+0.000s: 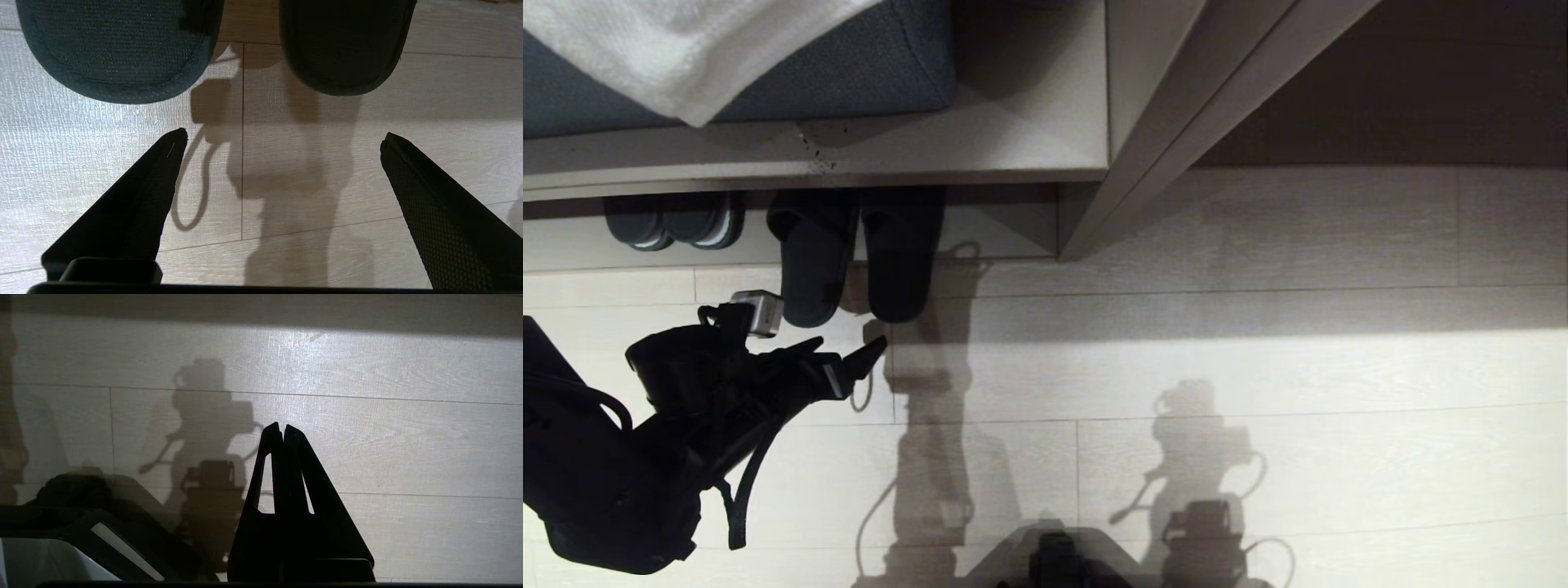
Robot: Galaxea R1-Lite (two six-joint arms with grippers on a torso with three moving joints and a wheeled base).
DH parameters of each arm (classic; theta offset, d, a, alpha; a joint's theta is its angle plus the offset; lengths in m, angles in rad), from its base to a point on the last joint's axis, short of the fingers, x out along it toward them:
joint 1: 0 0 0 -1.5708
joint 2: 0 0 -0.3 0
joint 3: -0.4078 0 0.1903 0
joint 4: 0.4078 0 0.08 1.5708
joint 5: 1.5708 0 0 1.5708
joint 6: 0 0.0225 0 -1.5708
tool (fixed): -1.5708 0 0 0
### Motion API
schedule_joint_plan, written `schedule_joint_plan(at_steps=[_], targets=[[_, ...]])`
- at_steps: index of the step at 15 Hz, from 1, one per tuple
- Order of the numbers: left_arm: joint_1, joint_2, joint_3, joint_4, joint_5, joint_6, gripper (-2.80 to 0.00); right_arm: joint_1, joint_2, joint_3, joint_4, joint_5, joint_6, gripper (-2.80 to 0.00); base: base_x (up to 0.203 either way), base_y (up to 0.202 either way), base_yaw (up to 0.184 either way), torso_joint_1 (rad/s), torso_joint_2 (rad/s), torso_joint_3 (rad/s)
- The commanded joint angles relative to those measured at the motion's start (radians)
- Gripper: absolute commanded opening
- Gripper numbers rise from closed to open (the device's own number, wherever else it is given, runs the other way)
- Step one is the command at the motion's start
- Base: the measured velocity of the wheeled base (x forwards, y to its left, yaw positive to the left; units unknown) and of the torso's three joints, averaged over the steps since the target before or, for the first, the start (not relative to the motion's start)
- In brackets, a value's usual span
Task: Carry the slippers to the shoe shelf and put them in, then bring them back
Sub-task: Pick up the slippers in the shoe cabinet
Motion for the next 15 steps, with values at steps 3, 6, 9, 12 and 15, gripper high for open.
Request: schedule_joint_plan(at_steps=[3, 6, 9, 12, 15], targets=[[0.001, -0.003, -0.043, -0.016, 0.008, -0.004, 0.0, 0.0, -0.039, 0.04, -0.001, 0.0, 0.0, -2.8, 0.0, 0.0, 0.0, 0.0, 0.0, 0.0], [0.001, 0.007, -0.084, -0.028, 0.013, -0.003, 0.0, 0.0, -0.039, 0.04, -0.001, 0.0, 0.0, -2.8, 0.0, 0.0, 0.0, 0.0, 0.0, 0.0], [-0.002, 0.022, -0.131, -0.031, 0.072, -0.007, 0.0, 0.0, -0.039, 0.04, -0.001, 0.0, 0.0, -2.8, 0.0, 0.0, 0.0, 0.0, 0.0, 0.0], [-0.005, 0.034, -0.15, -0.032, 0.076, -0.006, 0.0, 0.0, -0.039, 0.04, -0.001, 0.0, 0.0, -2.8, 0.0, 0.0, 0.0, 0.0, 0.0, 0.0], [0.001, 0.019, -0.101, -0.033, 0.076, -0.002, 0.0, 0.0, -0.039, 0.04, -0.001, 0.0, 0.0, -2.8, 0.0, 0.0, 0.0, 0.0, 0.0, 0.0]])
